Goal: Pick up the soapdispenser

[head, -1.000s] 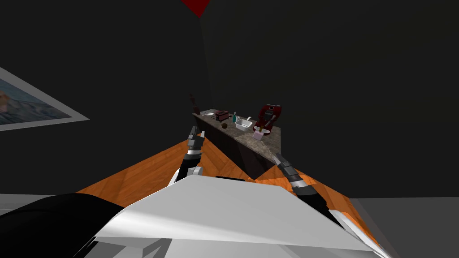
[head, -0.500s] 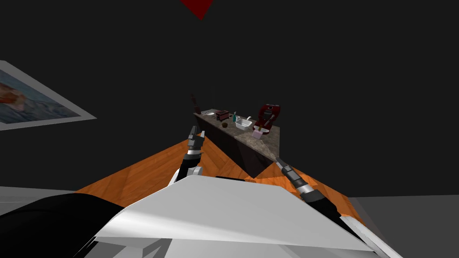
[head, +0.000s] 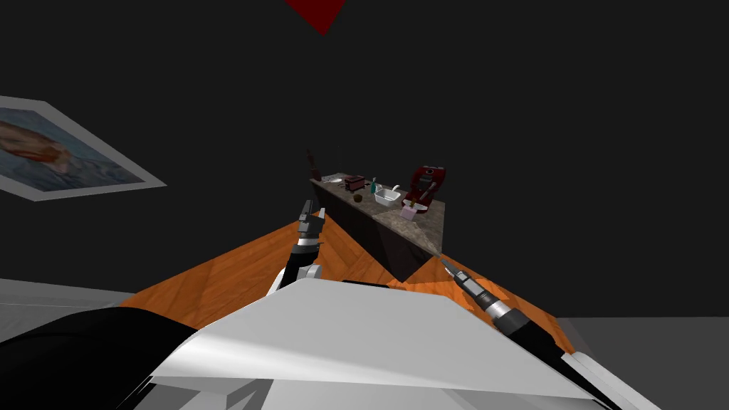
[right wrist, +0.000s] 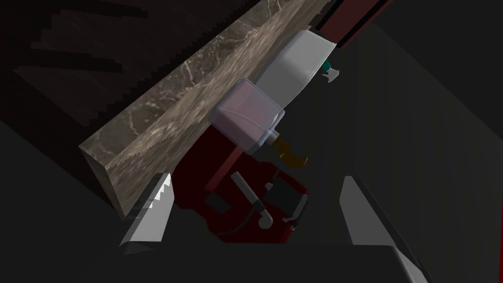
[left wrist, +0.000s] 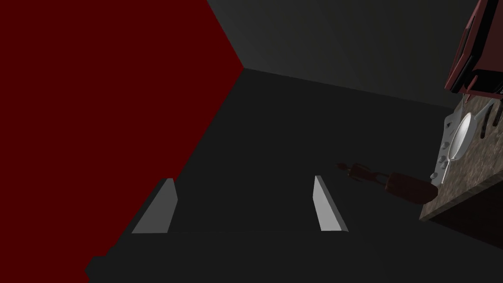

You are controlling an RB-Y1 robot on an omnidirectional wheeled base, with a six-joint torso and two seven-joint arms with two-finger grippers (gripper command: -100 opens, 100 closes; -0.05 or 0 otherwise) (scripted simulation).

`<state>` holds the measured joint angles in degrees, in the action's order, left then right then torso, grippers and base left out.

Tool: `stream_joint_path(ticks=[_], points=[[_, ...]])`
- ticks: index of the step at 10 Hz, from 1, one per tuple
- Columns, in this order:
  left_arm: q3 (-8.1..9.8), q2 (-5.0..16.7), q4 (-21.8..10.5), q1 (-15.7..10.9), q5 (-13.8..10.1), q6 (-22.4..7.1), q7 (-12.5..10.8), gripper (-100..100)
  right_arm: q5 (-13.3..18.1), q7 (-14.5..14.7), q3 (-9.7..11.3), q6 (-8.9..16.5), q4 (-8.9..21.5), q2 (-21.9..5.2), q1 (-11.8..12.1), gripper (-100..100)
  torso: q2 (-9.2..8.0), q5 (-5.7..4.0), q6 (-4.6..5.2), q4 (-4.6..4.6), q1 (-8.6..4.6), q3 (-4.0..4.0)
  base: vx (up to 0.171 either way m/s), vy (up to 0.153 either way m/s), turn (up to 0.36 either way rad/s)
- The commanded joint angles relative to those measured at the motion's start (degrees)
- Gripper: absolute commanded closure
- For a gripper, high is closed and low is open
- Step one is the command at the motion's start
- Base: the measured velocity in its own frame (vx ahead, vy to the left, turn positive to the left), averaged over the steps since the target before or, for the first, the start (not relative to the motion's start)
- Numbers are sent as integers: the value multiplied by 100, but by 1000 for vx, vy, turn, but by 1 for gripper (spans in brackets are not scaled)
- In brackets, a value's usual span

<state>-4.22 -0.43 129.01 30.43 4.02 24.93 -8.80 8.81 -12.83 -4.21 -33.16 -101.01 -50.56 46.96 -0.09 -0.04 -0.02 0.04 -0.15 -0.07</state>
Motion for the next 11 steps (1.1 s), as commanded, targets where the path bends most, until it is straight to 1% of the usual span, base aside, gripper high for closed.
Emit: stream_joint_path(ticks=[1,2,3,4,5,6,7,8,9,10,11], points=[[0,0,0,0,0,0,0,0,43,-27,-5,4,51,-284,53,-100,0,0,0,0,0,0,-22,-33,30],[0,0,0,0,0,0,0,0,150,-36,42,-38,237,-463,109,-100,4,0,0,0,2,2,-16,-32,66],[0,0,0,0,0,0,0,0,150,-36,42,-38,237,-621,109,-100,6,0,0,-1,2,3,-10,-30,42],[0,0,0,1,0,0,0,0,258,-40,101,-86,423,-794,155,-100,9,0,0,-2,4,5,-1,-41,92],[0,0,0,0,0,0,0,0,258,-40,101,-86,423,-949,155,-100,12,-1,-1,-3,-1,7,-4,-43,49],[0,0,0,1,0,0,0,0,366,-38,172,-141,609,-1129,191,-100,13,0,0,-3,-1,7,-3,-50,108],[0,0,0,0,0,0,0,0,366,-38,172,-141,609,-1295,191,-100,14,-1,-2,-3,-4,8,-2,-48,50],[0,0,0,1,0,0,0,0,473,-31,255,-201,792,-1489,217,-100,15,-1,1,-3,-3,8,17,-62,109],[0,0,0,1,0,0,0,0,473,-31,255,-201,792,-1632,217,-100,20,-2,-1,-4,-8,11,20,-48,61],[0,0,0,1,0,0,0,0,579,-20,347,-268,973,-1827,233,-100,23,-2,0,-5,-4,13,27,-47,109],[0,0,0,1,0,0,0,0,579,-20,347,-268,973,-1967,233,-100,27,-2,-2,-6,-4,15,22,-51,73]])
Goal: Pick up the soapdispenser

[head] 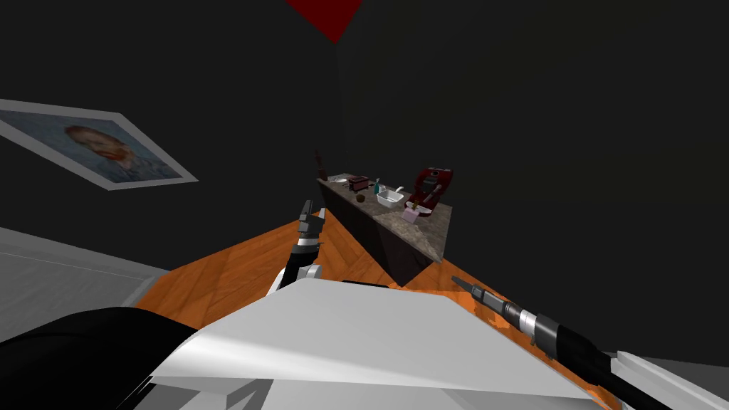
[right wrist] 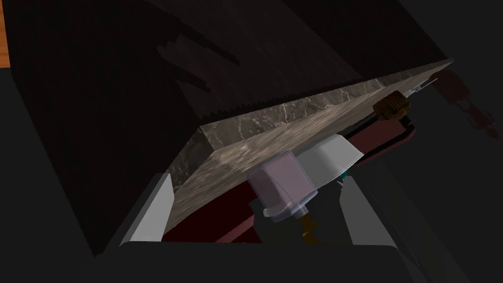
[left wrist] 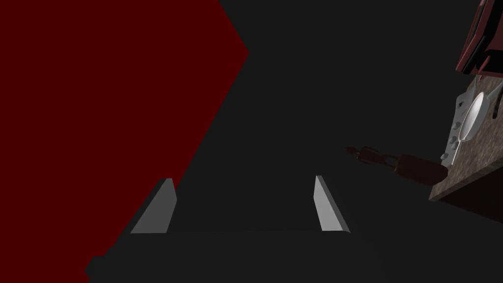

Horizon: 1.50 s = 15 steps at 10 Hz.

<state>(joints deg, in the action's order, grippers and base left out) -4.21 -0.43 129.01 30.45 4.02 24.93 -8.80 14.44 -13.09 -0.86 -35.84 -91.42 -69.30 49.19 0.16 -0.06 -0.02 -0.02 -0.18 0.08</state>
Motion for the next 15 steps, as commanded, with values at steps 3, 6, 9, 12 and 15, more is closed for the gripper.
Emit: stream_joint_path(ticks=[3,6,9,12,15], points=[[0,0,0,0,0,0,0,0,223,40,221,-149,362,-600,16,-100,3,-1,1,-1,-2,2,31,-60,115],[0,0,0,0,0,0,0,0,322,61,333,-229,527,-1084,9,-100,11,-1,-4,-2,-4,6,38,-59,105],[0,0,0,1,0,0,0,0,510,107,564,-395,836,-1614,-24,-100,14,0,1,-3,1,8,54,-55,135],[0,0,0,0,0,0,0,0,598,130,678,-479,976,-2030,-47,-100,17,-1,-2,-4,0,10,49,-54,111],[0,0,0,1,0,0,0,0,758,173,892,-647,1221,-2508,-103,-100,19,1,2,-4,11,11,61,-35,141]])
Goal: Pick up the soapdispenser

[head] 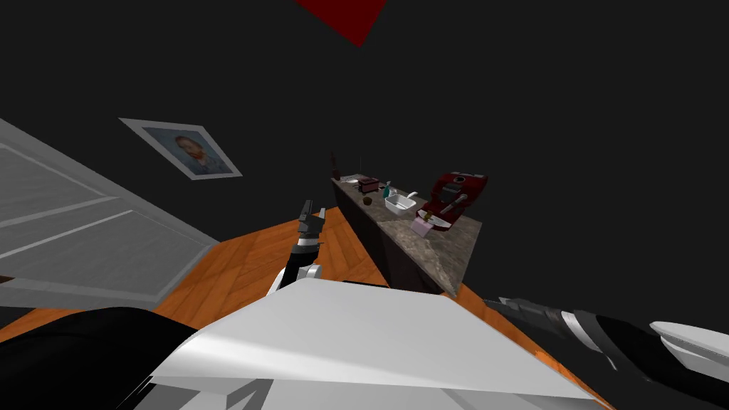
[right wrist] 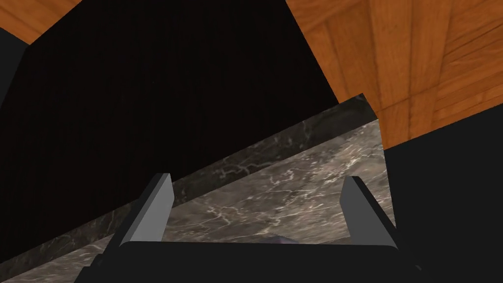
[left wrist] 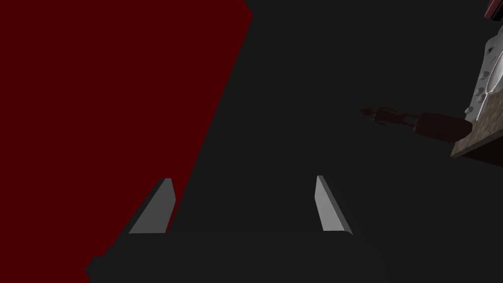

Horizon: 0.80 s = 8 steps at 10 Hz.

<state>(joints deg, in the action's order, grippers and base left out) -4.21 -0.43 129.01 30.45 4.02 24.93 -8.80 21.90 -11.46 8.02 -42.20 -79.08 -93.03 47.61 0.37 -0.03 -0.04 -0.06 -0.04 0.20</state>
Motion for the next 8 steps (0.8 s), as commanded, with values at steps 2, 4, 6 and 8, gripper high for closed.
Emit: stream_joint_path(ticks=[2,4,6,8], points=[[0,0,0,0,0,0,0,0,82,28,100,-93,90,-443,23,-100,-4,0,3,1,2,-2,54,-27,134],[0,0,0,1,0,0,0,0,144,44,185,-171,183,-742,-13,-100,-1,0,4,0,5,0,69,-21,137],[0,0,0,1,0,0,0,0,197,56,257,-245,263,-1040,-51,-100,3,1,5,-1,9,2,67,-7,130],[0,0,0,1,0,0,0,0,240,65,313,-310,331,-1254,-92,-100,1,3,6,-1,15,1,76,7,130]])
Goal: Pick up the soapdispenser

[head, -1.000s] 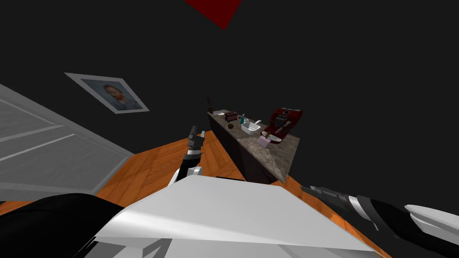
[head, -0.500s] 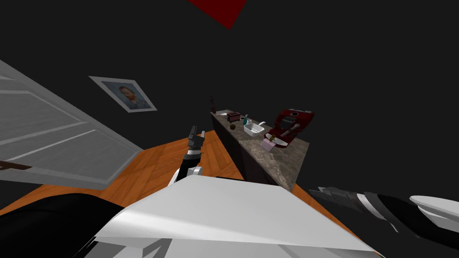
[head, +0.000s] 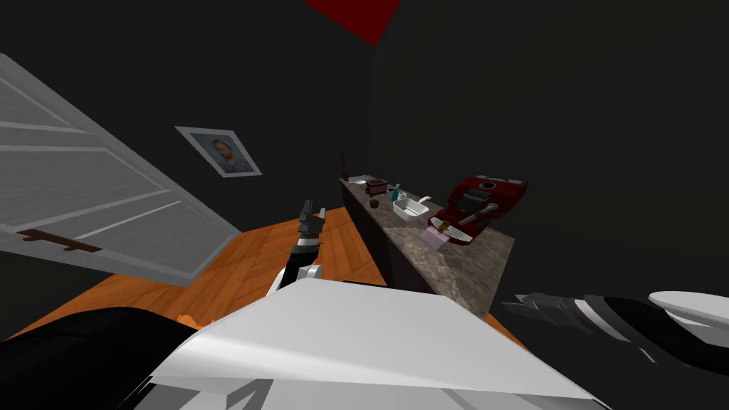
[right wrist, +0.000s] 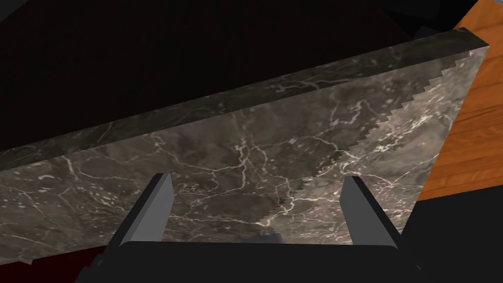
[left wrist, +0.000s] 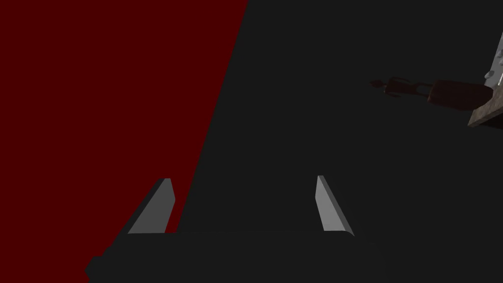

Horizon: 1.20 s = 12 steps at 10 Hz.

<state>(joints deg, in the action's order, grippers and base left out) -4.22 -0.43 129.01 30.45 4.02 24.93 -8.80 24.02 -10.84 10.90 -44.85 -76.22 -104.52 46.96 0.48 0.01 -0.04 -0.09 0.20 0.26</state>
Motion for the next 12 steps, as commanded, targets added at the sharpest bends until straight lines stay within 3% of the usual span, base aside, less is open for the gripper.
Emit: stream_joint_path(ticks=[1,3,5,6,9,12], points=[[0,0,0,0,0,0,0,0,61,8,63,-103,102,-286,-71,-100,0,0,0,0,0,0,133,34,252],[0,0,0,1,0,0,0,0,83,9,82,-150,144,-495,-118,-100,7,1,5,-2,6,5,95,40,124],[0,0,0,1,0,0,0,0,83,9,82,-150,144,-495,-118,-100,0,2,6,0,13,1,60,23,38],[0,0,0,0,0,0,0,0,86,1,59,-214,184,-756,-227,-100,-19,0,10,4,3,-10,154,108,288],[-1,-1,1,1,0,0,0,0,90,-8,18,-231,177,-837,-290,-100,27,9,3,-7,40,16,150,97,130],[0,0,0,0,0,0,0,0,151,-57,-35,-250,185,-798,-287,-100,-33,1,11,7,7,-18,16,14,-8]])
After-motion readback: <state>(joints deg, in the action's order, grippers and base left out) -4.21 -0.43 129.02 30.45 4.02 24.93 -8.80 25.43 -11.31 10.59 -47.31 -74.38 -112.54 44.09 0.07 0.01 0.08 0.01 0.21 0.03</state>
